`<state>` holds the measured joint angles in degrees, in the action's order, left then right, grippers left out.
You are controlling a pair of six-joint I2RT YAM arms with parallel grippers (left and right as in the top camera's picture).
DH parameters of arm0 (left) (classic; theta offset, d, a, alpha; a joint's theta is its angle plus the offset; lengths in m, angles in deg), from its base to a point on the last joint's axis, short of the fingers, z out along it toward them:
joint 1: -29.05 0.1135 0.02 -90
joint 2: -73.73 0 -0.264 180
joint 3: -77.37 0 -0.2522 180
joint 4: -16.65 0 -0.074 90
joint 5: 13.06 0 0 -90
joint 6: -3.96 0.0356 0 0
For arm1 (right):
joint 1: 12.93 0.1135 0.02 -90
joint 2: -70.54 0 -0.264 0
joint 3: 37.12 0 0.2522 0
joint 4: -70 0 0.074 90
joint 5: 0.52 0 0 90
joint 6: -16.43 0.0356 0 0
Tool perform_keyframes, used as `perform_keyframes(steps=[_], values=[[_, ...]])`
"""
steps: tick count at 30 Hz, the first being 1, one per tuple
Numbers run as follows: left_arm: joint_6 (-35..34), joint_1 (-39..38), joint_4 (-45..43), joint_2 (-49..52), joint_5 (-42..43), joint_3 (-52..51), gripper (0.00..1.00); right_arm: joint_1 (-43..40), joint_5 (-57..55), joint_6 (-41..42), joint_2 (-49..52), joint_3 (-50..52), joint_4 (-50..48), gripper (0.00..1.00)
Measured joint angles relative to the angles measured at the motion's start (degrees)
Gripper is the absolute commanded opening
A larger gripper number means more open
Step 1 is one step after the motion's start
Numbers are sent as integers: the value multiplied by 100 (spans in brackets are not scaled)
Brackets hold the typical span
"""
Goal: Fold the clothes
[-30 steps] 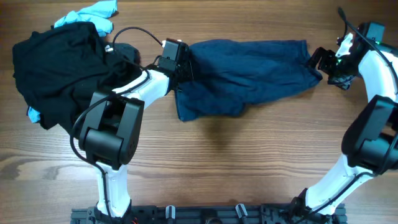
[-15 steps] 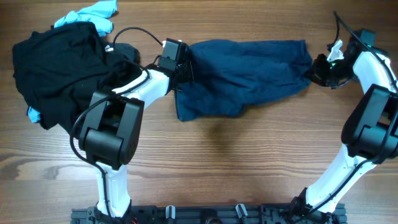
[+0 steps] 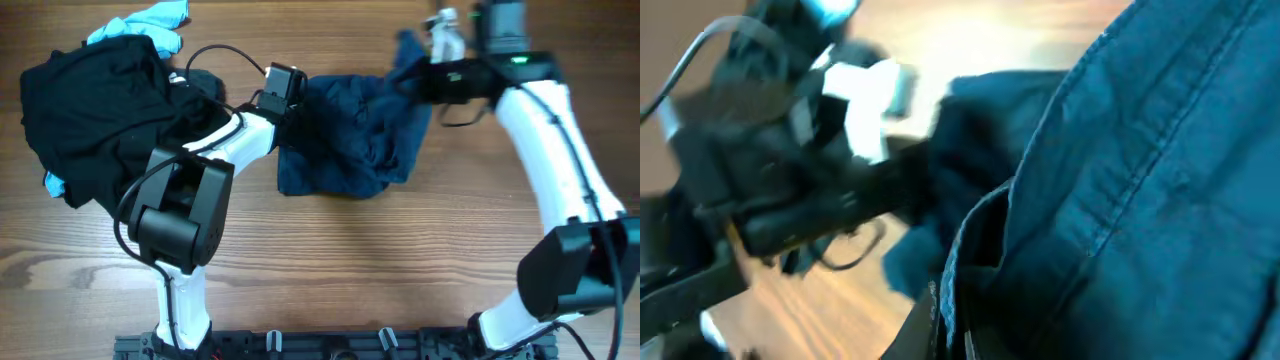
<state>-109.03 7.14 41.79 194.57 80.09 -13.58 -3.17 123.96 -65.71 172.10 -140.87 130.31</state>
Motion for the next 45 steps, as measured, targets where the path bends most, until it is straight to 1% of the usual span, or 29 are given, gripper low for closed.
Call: perform_keyframes(steps=[4, 6, 9, 10, 11, 12, 14, 16, 18, 21, 23, 26, 28, 29, 30, 32, 33, 34, 35, 36, 37, 38, 40, 45], values=[[-2, -15, 39, -9, 46, 2, 6, 782, -177, 153, 0, 7, -4, 4], [-2, -13, 68, -9, 177, 2, 6, 927, -201, 238, 0, 7, -2, 5], [-83, 72, 289, -55, 728, 0, 18, 1010, -247, 302, 0, 11, 2, 4], [-190, 146, 417, -85, 1003, -4, 23, 1021, -260, 321, 0, 17, 7, 4], [-227, 205, 529, -120, 1180, -11, 31, 1025, -262, 328, 0, 26, 7, 4], [-310, 337, 776, -195, 1497, -44, 37, 1025, -262, 343, 0, 28, 9, 4], [-374, 553, 1102, -356, 1858, -114, 47, 1025, -264, 343, 0, 28, 7, 4], [-496, 946, 1447, -673, 2380, -162, 53, 1025, -260, 339, 0, 28, 9, 4], [-531, 1331, 1587, -1027, 2922, -164, 58, 1025, -256, 334, 0, 28, 9, 4], [-568, 1882, 1582, -1458, 3803, -164, 59, 1071, -195, 133, 0, 28, 87, 4], [-570, 2247, 1462, -1578, 4336, -164, 59, 1167, -188, -37, 0, 28, 173, 4], [-573, 3056, 1434, -1606, 5001, -164, 61, 1473, -192, -393, 0, 28, 319, 4], [-568, 3464, 1532, -1606, 5156, -164, 61, 1696, -254, -549, 0, 35, 356, 4], [-570, 3515, 1547, -1606, 5176, -164, 61, 1823, -308, -629, 0, 50, 354, 4], [-551, 3871, 1700, -1606, 5263, -164, 60, 1976, -380, -680, 0, 81, 350, 4], [-466, 4022, 1862, -1606, 5313, -164, 59, 2164, -531, -732, 0, 155, 273, 4], [-402, 4044, 1926, -1606, 5342, -164, 58, 2260, -612, -734, 17, 210, 212, 6], [-323, 4041, 1954, -1606, 5375, -164, 57, 2352, -671, -732, 76, 262, 144, 23], [-273, 4035, 1965, -1606, 5388, -164, 57, 2396, -695, -732, 153, 291, 98, 46], [-243, 4026, 1976, -1606, 5401, -164, 57, 2437, -713, -728, 273, 310, 68, 72], [-212, 4019, 1974, -1606, 5401, -164, 56, 2468, -715, -726, 387, 330, 39, 83], [-170, 4019, 1976, -1606, 5405, -164, 55, 2514, -691, -804, 560, 348, 35, 88], [-127, 4019, 1974, -1606, 5394, -164, 55, 2697, -516, -975, 949, 391, 28, 88], [-125, 4019, 1974, -1606, 5329, -164, 55, 2944, -339, -905, 920, 374, -179, 92]])
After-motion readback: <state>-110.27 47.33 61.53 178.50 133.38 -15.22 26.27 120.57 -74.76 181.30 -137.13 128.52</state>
